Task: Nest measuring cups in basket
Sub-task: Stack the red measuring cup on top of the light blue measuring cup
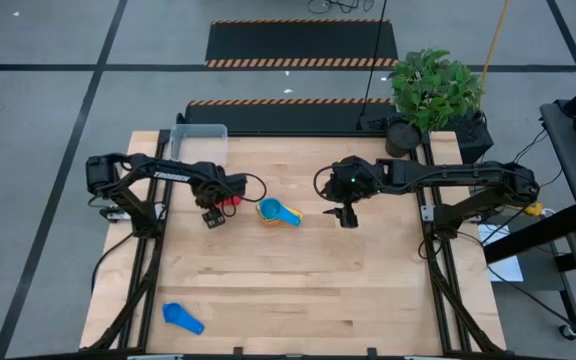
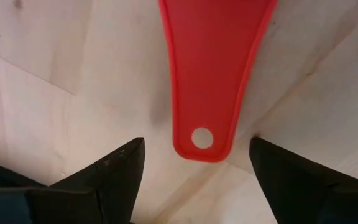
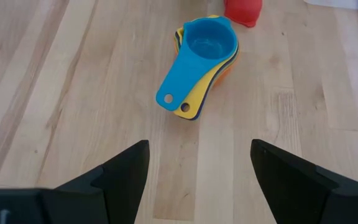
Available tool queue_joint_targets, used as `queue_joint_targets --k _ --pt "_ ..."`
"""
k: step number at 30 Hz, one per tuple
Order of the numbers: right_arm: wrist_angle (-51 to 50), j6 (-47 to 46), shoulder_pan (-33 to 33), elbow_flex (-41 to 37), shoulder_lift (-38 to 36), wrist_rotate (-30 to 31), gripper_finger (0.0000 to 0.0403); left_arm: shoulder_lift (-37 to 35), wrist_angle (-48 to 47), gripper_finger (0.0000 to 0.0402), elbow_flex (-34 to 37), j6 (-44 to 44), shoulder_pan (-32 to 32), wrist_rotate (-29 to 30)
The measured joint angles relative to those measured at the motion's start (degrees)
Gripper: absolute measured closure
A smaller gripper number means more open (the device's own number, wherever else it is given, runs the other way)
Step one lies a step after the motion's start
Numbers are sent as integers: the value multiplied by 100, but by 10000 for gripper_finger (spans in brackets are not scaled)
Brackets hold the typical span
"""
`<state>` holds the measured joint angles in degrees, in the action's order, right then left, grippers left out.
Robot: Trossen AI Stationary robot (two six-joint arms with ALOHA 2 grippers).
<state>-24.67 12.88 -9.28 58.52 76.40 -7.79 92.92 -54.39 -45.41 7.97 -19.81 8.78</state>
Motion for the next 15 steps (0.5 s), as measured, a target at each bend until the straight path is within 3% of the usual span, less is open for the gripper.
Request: queue_joint_targets --k 15 --pt "0 -15 0 0 0 2 131 -4 343 105 -7 -235 -151 82"
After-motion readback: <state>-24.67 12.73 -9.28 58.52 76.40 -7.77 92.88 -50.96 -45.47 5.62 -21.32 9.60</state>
